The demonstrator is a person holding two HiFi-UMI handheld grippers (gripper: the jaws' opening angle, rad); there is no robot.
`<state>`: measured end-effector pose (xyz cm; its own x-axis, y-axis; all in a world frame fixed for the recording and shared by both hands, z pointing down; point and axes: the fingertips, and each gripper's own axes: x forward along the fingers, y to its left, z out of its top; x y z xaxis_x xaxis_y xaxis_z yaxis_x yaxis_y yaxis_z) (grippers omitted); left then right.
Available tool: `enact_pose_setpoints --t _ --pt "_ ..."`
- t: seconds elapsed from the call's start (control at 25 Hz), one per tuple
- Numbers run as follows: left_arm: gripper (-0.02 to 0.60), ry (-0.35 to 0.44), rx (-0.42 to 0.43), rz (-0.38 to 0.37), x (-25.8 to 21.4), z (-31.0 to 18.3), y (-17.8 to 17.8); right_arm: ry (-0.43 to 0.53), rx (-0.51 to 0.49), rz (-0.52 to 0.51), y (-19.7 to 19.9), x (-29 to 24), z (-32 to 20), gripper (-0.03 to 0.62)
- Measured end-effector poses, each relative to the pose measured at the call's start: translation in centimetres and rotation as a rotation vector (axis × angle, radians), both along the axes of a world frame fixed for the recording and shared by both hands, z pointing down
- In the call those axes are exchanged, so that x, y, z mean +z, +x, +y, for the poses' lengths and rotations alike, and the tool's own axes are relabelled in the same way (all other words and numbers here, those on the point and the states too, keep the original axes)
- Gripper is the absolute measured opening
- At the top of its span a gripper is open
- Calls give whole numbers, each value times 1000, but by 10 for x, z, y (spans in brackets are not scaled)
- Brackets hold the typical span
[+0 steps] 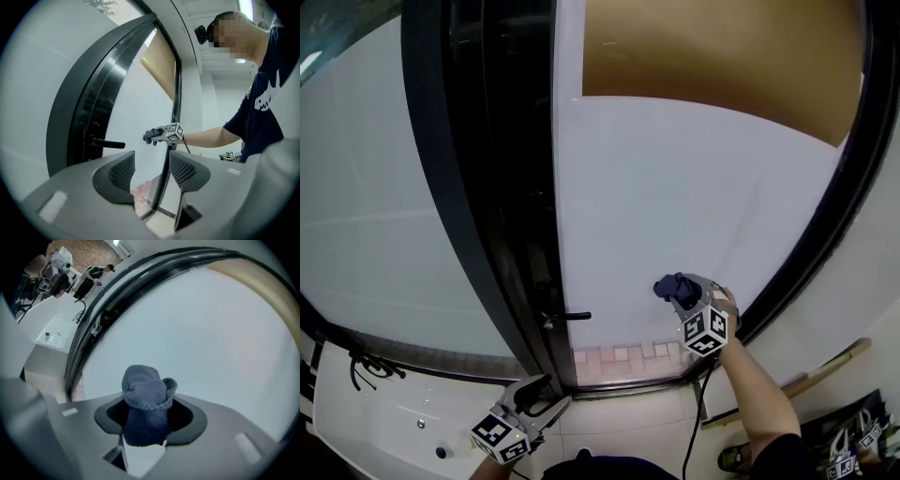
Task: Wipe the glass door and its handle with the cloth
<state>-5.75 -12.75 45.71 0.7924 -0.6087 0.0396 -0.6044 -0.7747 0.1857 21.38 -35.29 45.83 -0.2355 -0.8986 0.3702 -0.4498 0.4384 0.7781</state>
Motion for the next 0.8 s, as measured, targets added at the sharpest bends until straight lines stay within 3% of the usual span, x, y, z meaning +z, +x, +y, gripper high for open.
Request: enact_pose_setpoints --t 0.2,0.36,0.52,0.8 --pt "227 4 16 -5 -2 3 7 -14 121 -79 47 -1 -2 202" --pt "227 1 19 3 3 4 7 0 121 -166 36 -8 4 202" --pt "227 -3 17 8 7 4 4 22 -38 -227 -38 -33 19 202" --pt "227 0 0 4 3 8 -4 -55 -364 -254 -210 -43 49 202"
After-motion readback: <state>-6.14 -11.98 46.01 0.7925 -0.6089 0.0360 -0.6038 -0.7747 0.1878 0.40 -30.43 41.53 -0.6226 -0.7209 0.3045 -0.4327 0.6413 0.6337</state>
